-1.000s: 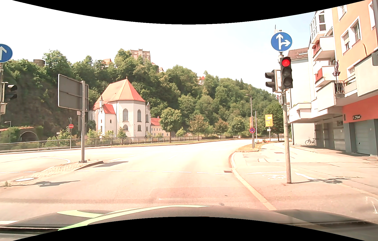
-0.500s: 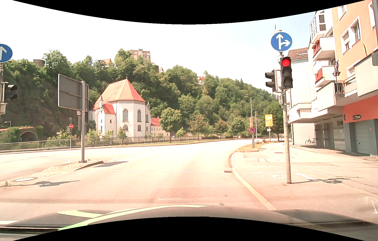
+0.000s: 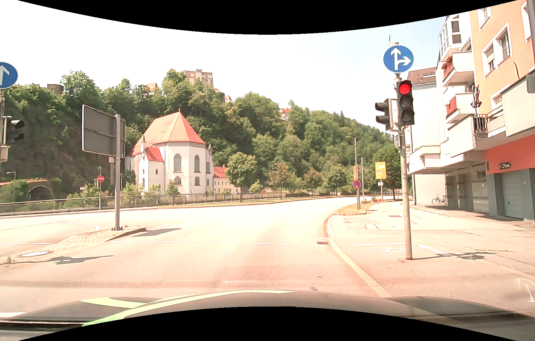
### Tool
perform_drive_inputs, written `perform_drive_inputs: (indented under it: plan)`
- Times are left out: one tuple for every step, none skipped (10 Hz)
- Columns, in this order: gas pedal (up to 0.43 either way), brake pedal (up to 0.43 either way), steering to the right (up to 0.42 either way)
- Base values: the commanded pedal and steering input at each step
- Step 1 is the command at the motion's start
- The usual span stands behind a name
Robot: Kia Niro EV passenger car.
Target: Follow the waypoints while adhering to traffic rules and regulations
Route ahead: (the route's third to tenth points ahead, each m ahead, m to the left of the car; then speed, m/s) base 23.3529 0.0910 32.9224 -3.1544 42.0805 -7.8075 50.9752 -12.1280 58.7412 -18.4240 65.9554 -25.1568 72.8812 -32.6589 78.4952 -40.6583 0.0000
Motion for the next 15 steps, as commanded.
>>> perform_drive_inputs:
  plan:
    - [0.0, 0.335, 0.033]
    - [0.0, 0.335, 0.033]
    - [0.0, 0.335, 0.033]
    - [0.0, 0.335, 0.033]
    - [0.0, 0.335, 0.033]
    - [0.0, 0.335, 0.034]
    - [0.0, 0.335, 0.033]
    - [0.0, 0.335, 0.034]
    - [0.0, 0.335, 0.033]
    - [0.0, 0.335, 0.033]
    - [0.0, 0.335, 0.033]
    - [0.0, 0.335, 0.033]
    - [0.0, 0.335, 0.033]
    - [0.0, 0.335, 0.033]
    - [0.0, 0.335, 0.033]
